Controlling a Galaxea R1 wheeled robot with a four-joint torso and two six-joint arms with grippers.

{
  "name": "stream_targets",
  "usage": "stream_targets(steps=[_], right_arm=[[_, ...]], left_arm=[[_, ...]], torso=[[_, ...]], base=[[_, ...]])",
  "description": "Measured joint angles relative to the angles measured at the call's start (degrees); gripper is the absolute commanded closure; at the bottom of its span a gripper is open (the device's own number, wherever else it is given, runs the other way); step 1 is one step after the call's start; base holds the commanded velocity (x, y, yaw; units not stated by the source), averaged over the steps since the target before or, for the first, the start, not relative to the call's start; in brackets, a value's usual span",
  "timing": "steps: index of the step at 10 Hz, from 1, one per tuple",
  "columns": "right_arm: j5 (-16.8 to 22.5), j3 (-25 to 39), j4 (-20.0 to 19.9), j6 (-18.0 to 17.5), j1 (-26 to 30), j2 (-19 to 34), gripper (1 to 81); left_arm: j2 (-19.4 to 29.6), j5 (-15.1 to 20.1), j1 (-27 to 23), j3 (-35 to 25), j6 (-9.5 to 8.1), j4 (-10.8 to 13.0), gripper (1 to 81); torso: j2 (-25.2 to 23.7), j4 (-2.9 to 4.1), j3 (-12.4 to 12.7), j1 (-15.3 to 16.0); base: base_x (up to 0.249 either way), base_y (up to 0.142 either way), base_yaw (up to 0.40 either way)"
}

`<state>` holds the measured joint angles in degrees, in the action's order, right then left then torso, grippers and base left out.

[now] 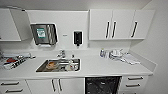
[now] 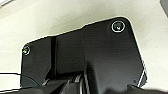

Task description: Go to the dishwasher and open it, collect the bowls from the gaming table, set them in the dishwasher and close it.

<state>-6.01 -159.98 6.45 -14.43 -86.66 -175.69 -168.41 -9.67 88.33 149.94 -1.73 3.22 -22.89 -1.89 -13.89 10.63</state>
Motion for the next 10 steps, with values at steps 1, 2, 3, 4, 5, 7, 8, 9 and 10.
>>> stream_targets(steps=[1, 2, 3, 4, 5, 7, 8, 9, 10], right_arm=[[0.0, 0.0, 0.0, 0.0, 0.01, 0.0, 1.0], [-0.02, 0.0, 0.0, 0.02, 0.01, 0.0, 1.0], [0.01, 0.0, 0.0, 0.0, -0.02, 0.0, 1.0], [0.01, 0.0, 0.0, 0.02, -0.13, 0.0, 1.0], [-0.02, 0.0, 0.0, 0.02, 0.0, 0.0, 1.0], [-0.02, 0.0, 0.0, 0.02, 0.0, 0.0, 1.0], [-0.05, 0.0, 0.0, 0.02, 0.04, 0.0, 1.0], [-0.1, 0.0, 0.0, 0.02, 0.11, 0.0, 1.0], [-0.07, 0.0, 0.0, 0.02, 0.15, 0.0, 1.0]], left_arm=[[-0.05, -0.04, -0.02, 0.0, 0.0, 0.02, 1.0], [-0.02, -0.06, -0.2, 0.0, 0.0, 0.0, 1.0], [-0.02, -0.06, -0.33, 0.0, 0.0, 0.0, 1.0], [-0.02, -0.04, -0.33, 0.0, 0.0, 0.02, 1.0], [-0.02, -0.04, -0.33, 0.0, 0.0, 0.0, 1.0], [-0.02, -0.2, -0.38, 0.0, 0.0, 0.02, 1.0], [-0.02, -0.2, -0.49, 0.0, 0.0, 0.0, 1.0], [-0.02, -0.24, -0.63, 0.0, 0.0, 0.0, 1.0], [-0.02, -0.2, -0.57, 0.0, 0.0, 0.0, 1.0]], torso=[[2.01, 0.0, 0.0, -1.31], [3.98, 0.0, 0.0, -2.58], [5.61, 0.0, 0.13, -3.63], [6.01, 0.0, 0.42, -3.91], [6.6, 0.0, 0.94, -4.26], [6.99, 0.0, 1.38, -4.54], [8.0, 0.0, 1.42, -5.22], [9.7, 0.0, 1.42, -6.31], [11.23, 0.0, 1.42, -7.25]], base=[[0.0, 0.0, 0.0], [0.0, 0.0, 0.0], [0.0, 0.0, 0.0], [0.0, 0.0, 0.0], [0.0, 0.0, 0.0], [0.0, 0.0, 0.0], [0.0, 0.0, 0.0], [0.0, 0.0, 0.0], [0.0, 0.0, 0.0]])
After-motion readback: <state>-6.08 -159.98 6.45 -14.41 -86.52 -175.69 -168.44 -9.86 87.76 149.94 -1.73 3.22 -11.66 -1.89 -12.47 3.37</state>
